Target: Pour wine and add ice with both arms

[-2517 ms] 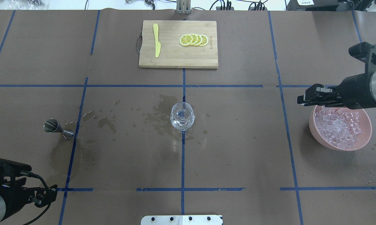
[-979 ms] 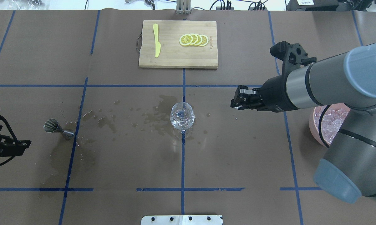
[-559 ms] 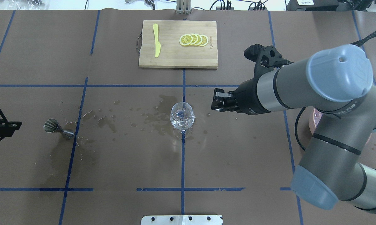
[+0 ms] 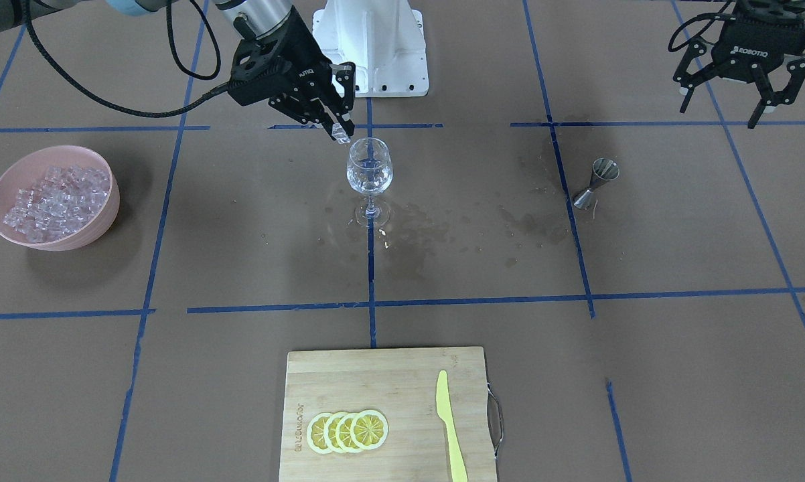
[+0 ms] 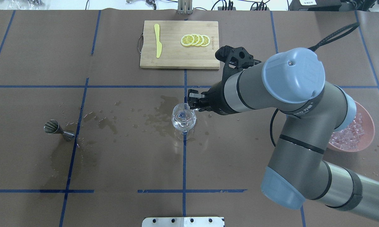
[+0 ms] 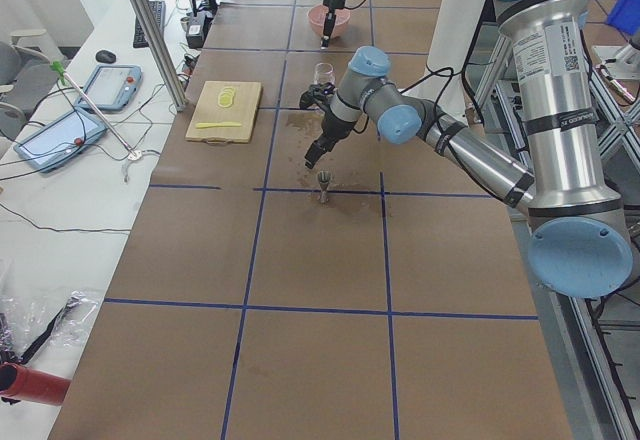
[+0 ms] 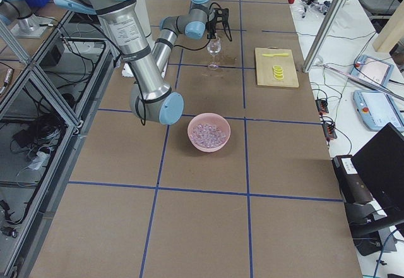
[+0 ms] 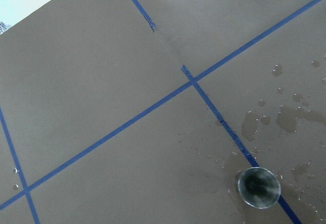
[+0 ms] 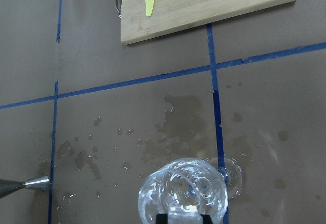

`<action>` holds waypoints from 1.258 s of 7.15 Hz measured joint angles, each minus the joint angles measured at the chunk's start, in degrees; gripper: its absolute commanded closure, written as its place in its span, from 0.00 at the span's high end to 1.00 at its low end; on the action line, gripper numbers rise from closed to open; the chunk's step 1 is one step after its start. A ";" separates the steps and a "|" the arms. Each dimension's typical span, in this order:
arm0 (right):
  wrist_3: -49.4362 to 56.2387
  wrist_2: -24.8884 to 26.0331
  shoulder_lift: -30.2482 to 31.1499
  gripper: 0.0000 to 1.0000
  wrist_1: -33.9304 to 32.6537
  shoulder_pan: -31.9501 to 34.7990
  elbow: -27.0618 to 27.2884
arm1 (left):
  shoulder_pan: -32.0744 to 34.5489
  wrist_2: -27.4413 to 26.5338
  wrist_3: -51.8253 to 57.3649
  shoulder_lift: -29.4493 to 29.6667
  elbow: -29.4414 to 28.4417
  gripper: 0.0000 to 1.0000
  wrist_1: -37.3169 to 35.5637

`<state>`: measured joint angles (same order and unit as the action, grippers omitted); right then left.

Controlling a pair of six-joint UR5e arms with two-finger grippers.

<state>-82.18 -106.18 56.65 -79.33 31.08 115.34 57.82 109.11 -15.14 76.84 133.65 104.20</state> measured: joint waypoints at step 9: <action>0.00 2.57 -4.40 0.80 0.00 -1.68 -4.10 | 10.15 0.66 13.51 0.28 -6.02 1.00 0.15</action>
<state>-82.18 -103.61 52.26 -79.33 29.40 111.23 67.96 109.78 -1.63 77.12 127.63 104.35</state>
